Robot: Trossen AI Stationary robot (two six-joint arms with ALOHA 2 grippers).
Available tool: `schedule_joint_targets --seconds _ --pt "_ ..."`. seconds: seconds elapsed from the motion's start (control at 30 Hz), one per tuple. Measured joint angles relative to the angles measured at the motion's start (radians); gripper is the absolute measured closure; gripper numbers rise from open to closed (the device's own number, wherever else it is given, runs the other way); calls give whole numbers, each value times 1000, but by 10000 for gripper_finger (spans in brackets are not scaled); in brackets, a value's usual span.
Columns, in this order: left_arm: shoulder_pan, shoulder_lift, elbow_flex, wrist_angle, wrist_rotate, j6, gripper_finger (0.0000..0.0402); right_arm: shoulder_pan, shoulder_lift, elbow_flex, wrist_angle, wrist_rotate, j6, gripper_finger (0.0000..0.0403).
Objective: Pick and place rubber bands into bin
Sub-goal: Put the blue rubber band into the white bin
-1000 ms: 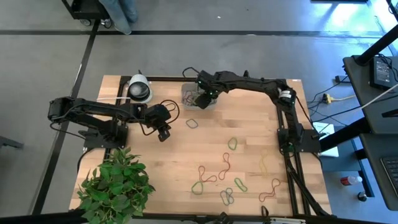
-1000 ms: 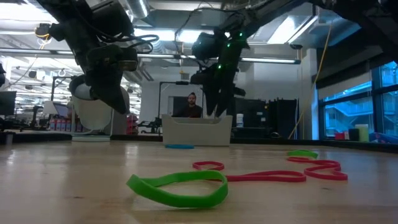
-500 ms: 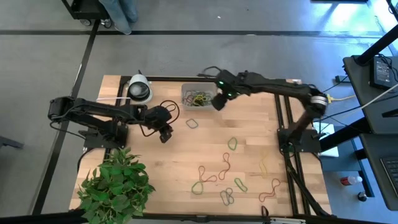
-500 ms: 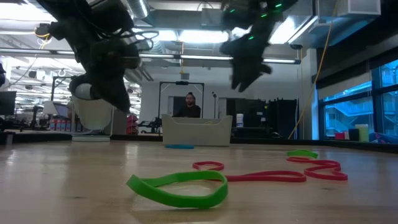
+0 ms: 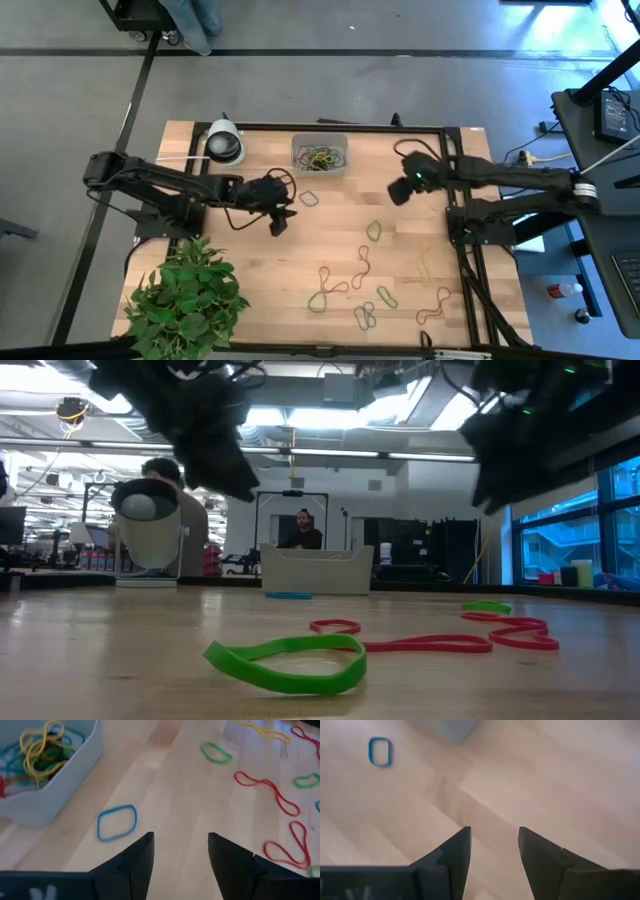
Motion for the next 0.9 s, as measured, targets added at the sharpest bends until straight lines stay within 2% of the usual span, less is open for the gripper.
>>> schedule_joint_targets --seconds 0.13,0.3,0.63,0.9 --pt "-7 90 68 -30 -25 10 222 50 -107 -128 57 -3 77 235" --pt "-7 221 142 -61 -24 10 221 97 -174 -211 105 -3 121 235" --pt "39 426 215 -85 -34 -42 221 124 -180 -220 122 -4 68 235" --pt "97 510 224 -46 -100 -19 221 124 -180 -220 125 -12 40 235"
